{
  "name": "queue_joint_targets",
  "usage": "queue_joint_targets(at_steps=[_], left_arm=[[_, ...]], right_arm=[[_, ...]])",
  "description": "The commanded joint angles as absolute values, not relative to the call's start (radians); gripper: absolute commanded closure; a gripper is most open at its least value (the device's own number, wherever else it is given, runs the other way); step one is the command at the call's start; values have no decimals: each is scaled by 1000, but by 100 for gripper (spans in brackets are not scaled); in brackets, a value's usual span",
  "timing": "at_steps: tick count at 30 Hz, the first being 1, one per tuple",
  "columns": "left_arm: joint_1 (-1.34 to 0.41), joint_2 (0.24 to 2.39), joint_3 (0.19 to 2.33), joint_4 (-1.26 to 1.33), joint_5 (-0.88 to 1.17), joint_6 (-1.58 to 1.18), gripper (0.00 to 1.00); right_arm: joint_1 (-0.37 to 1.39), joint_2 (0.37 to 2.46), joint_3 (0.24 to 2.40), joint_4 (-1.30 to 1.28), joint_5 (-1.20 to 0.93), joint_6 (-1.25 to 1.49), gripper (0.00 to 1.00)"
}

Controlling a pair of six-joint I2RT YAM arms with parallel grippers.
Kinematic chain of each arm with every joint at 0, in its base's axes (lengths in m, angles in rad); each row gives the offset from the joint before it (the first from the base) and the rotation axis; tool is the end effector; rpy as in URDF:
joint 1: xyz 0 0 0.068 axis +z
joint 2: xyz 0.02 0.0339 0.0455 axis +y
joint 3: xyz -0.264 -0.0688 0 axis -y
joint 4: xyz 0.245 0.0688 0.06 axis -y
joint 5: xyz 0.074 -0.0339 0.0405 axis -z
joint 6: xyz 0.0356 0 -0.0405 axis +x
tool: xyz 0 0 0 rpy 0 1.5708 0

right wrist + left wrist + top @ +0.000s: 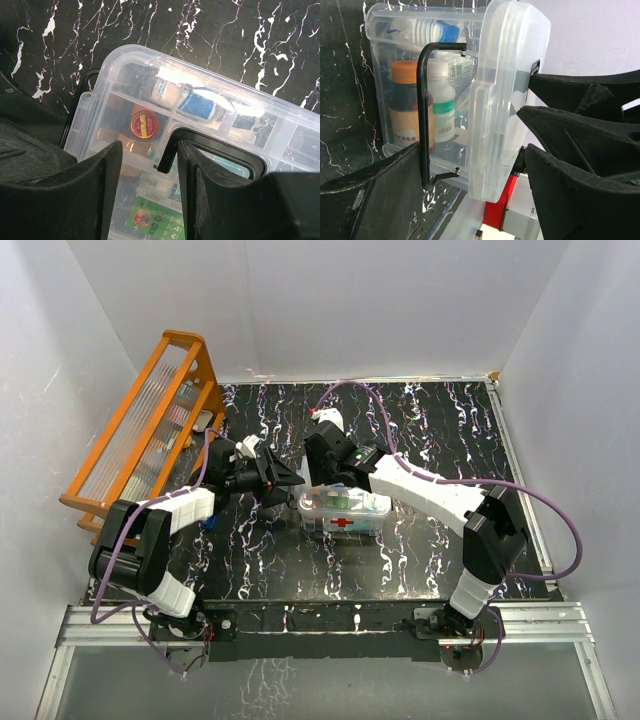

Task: Organize the medicine kit

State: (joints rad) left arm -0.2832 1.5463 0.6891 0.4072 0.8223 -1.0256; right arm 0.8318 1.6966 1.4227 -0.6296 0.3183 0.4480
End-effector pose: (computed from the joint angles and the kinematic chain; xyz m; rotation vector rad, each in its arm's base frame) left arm 0.2882 -0.1110 0.1887 -0.2364 2.2618 -1.5966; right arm 0.2588 0.2674 0.2822 -0.3291 2.3992 0.1891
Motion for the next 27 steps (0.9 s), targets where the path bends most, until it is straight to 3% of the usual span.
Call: queue_joint_targets(at_steps=[1,17,27], left_arm=[[-276,1501,743,327,894,-954,24],[-274,1498,932,-80,803,-719,36],[-275,1511,933,-2,896,-769,42]], right_arm=[[842,1706,1389,-653,298,465,56],[842,1706,1379,-640,300,469,59],[842,1711,1374,-626,293,466,61]])
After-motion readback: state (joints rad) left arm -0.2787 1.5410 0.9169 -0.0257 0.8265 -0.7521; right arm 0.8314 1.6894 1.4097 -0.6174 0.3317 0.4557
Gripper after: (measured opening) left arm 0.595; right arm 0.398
